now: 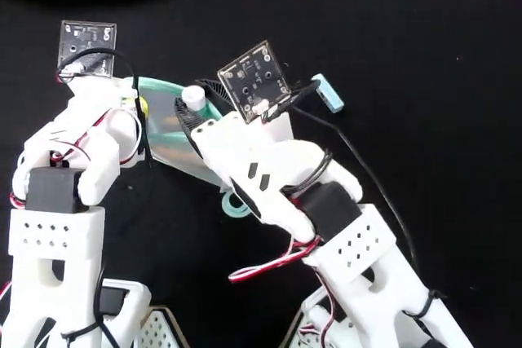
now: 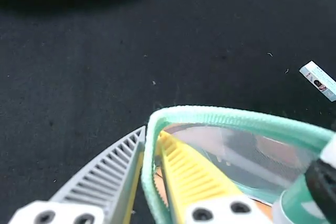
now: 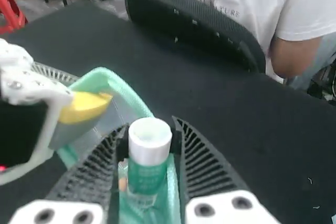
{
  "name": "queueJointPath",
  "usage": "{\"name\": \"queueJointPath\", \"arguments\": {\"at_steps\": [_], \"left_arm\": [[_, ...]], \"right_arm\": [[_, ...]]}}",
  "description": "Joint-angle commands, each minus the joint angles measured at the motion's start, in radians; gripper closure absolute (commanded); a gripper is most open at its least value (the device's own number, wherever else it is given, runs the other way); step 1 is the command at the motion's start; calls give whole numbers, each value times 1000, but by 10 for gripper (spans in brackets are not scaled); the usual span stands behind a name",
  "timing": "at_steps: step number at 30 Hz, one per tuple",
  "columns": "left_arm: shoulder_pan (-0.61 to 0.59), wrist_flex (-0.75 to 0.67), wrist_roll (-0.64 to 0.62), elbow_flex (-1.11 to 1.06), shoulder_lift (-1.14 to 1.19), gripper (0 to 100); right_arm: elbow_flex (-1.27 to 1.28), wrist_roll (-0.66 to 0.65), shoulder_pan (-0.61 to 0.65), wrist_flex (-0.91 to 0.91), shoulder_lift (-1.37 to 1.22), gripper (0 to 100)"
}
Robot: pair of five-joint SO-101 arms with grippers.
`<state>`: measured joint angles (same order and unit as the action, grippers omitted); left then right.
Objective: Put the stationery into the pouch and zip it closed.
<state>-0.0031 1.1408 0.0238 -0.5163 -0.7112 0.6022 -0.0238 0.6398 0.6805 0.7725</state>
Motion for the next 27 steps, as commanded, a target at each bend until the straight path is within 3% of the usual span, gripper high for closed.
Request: {"name": "queueJointPath", "arguments": {"at_steps": [1,5,20,27], "left_arm": [[-10,3,-6,-108,18,970],[-15,3,-5,-108,18,970],[-15,0,-3,-107,26,970],[-15,0,-3,-107,26,970]], "right_arm": [[5,-23,-38,5,-10,936],[5,-29,-38,58,-15,824],[-325,-31,-2,325,-18,819],[-317,-31,44,327,-51,776]]}}
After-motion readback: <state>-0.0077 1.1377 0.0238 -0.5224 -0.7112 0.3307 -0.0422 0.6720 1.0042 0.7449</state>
